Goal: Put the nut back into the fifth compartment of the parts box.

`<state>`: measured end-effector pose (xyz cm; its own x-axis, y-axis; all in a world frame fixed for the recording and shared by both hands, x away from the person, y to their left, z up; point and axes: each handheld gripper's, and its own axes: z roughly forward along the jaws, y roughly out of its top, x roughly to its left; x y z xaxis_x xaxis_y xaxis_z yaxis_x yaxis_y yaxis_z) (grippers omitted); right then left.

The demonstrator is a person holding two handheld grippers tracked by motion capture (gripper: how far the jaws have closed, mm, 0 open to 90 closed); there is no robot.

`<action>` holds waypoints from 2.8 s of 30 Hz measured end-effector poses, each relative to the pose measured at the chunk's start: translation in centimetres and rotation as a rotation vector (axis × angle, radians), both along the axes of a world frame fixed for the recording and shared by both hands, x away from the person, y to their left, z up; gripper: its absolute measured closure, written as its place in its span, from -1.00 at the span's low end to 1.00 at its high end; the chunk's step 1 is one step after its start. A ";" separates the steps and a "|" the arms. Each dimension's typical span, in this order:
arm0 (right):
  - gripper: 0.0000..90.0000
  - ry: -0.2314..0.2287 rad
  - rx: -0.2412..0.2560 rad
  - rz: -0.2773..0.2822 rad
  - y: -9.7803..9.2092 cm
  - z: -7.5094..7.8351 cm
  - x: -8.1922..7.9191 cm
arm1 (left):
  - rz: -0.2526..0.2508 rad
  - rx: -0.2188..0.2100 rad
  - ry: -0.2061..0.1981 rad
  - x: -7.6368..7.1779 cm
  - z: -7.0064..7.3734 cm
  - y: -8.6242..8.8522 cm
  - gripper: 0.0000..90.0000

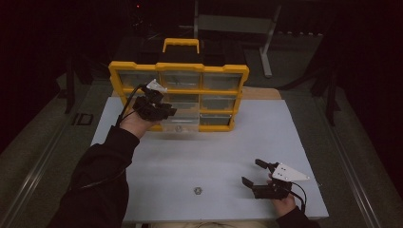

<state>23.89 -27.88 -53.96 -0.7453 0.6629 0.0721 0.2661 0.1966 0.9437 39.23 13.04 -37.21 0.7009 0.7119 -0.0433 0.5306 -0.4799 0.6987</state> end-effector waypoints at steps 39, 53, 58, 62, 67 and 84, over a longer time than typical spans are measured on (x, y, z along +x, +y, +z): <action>-0.72 0.004 0.000 -0.002 0.0 0.0 0.0 | -0.069 -0.142 -0.066 -5.5 0.6 1.4 -0.98; -0.72 0.001 0.001 -0.002 0.0 0.0 0.0 | -0.080 -0.129 -0.102 -8.6 -0.5 1.1 -0.98; -0.72 0.001 0.000 0.000 0.0 0.0 0.0 | -0.110 -0.143 -0.095 -9.5 -1.1 0.6 -0.98; -0.72 0.001 0.003 0.001 0.1 0.0 0.0 | -0.129 -0.151 -0.087 -10.1 -1.7 0.3 -0.98; -0.72 0.002 0.007 0.001 0.1 0.1 0.0 | -0.158 -0.175 -0.077 -10.7 -2.9 -0.1 -0.98; -0.72 -0.001 0.006 0.010 0.2 0.2 0.0 | -0.266 -0.191 -0.057 -12.3 -6.8 -2.2 -0.98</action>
<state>23.85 -27.68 -53.77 -0.7522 0.6546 0.0758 0.2635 0.1935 0.9450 26.95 10.80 -44.00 0.8665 0.4861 -0.1137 0.3617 -0.4544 0.8141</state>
